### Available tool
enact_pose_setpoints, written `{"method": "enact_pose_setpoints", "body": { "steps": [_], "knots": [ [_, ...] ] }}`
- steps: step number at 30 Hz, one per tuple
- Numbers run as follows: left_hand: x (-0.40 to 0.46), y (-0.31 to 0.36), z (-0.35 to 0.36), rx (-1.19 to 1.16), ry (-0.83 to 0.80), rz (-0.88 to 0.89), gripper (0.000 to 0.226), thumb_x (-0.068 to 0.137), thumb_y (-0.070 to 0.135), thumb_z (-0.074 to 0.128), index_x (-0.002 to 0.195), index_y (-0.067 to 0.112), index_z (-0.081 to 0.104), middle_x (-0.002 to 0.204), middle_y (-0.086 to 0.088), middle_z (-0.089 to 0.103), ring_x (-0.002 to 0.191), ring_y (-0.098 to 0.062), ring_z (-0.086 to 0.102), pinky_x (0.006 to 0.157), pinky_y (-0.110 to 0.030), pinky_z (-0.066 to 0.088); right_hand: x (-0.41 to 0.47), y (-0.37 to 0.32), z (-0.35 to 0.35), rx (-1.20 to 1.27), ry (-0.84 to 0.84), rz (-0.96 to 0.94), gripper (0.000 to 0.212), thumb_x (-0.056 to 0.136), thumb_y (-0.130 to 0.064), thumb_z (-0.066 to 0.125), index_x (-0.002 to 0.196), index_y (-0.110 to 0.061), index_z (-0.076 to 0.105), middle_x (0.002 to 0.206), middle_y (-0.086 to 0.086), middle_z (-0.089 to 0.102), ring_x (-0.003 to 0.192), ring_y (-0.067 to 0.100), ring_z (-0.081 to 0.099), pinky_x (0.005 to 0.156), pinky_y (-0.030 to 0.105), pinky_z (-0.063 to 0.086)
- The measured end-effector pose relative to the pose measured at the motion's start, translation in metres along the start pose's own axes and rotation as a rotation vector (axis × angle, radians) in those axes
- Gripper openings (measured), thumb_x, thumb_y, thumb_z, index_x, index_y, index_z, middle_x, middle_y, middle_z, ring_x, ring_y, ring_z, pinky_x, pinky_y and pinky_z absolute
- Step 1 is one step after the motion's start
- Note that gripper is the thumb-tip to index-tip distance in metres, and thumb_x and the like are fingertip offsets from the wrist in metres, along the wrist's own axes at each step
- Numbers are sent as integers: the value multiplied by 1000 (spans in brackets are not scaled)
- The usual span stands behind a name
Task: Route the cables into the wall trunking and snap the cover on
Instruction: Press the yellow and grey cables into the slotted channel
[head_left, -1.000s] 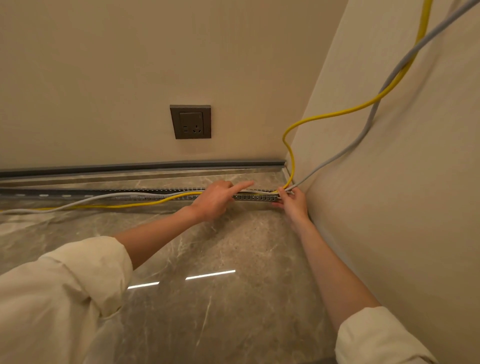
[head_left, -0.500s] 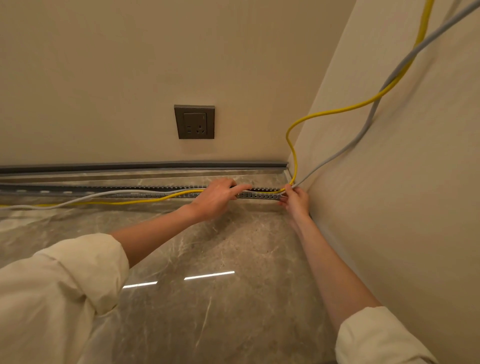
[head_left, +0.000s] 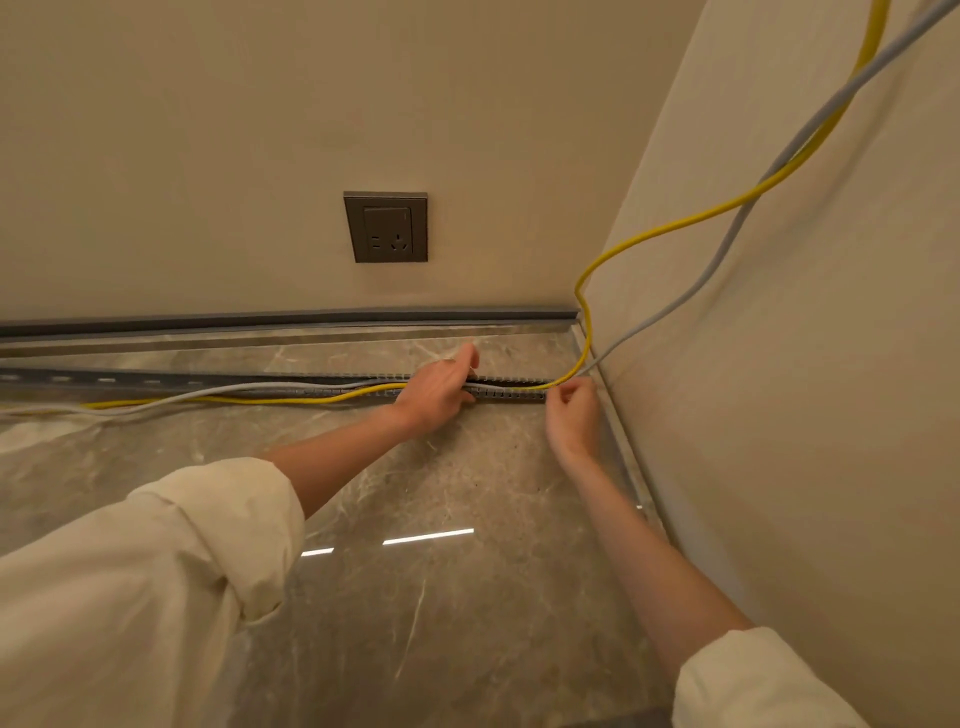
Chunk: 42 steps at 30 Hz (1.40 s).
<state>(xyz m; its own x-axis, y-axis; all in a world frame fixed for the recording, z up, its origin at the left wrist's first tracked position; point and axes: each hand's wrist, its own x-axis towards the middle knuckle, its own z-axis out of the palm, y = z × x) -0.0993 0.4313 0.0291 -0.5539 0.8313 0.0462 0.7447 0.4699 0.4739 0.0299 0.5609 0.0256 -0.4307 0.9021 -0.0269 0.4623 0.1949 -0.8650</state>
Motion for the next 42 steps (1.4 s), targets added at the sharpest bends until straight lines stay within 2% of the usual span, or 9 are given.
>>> {"method": "enact_pose_setpoints", "body": {
  "steps": [2,4,9,16,21,27,32,36,42],
  "knots": [
    [-3,-2,3,-5,-9,-2,42,83,12,64,113,13,35,115,-12,67,95,-34,62,76,-42,50,-7,-4,3,-76,-70,-101,8,89,-10,55,96,-9,51,89,6,58,78,19,57,61,22,40],
    [-6,-4,5,5,-1,5,48,83,14,64,121,12,34,118,-12,66,100,-34,62,80,-42,51,-12,-9,6,-173,-124,-181,15,88,-9,56,103,-9,51,96,7,58,85,20,57,63,23,39],
    [-19,-22,-5,40,9,-12,62,81,21,70,131,8,35,125,-19,59,114,-35,54,95,-44,45,-21,-18,14,-345,-219,-249,30,88,-5,56,117,-5,49,124,15,46,109,28,53,91,35,44],
    [-69,-80,-38,157,96,7,59,82,25,69,130,6,42,124,-19,57,115,-34,52,97,-41,40,-42,-28,36,-483,-248,-381,33,88,-5,53,121,-6,49,124,15,46,122,29,42,100,37,38],
    [-107,-124,-63,212,170,-28,57,78,26,72,126,5,49,126,-16,58,118,-33,51,101,-42,37,-78,-53,76,-517,-315,-518,39,85,-1,53,123,-7,48,125,14,46,120,28,41,102,34,36],
    [-139,-173,-90,331,205,-92,57,81,32,68,127,5,49,132,-17,53,121,-33,48,105,-43,34,-118,-82,128,-556,-444,-723,50,88,1,51,137,-9,43,145,10,38,136,23,33,115,34,26],
    [-152,-210,-113,339,184,-130,62,82,39,67,129,4,45,134,-18,49,124,-33,45,107,-44,33,-133,-99,163,-600,-459,-801,47,89,-1,52,134,-11,46,143,9,42,133,24,35,112,35,28],
    [-161,-232,-126,303,179,-129,65,82,39,67,130,3,42,134,-19,47,124,-33,44,106,-45,36,-133,-108,182,-719,-409,-840,35,88,-4,55,122,-11,55,122,9,53,115,25,44,97,34,36],
    [-178,-255,-133,276,196,-15,41,87,25,64,117,2,50,120,-18,57,107,-33,54,94,-43,45,-133,-112,192,-969,-324,-956,25,85,-3,53,109,-8,60,109,11,60,102,27,50,88,35,40]
  ]
}}
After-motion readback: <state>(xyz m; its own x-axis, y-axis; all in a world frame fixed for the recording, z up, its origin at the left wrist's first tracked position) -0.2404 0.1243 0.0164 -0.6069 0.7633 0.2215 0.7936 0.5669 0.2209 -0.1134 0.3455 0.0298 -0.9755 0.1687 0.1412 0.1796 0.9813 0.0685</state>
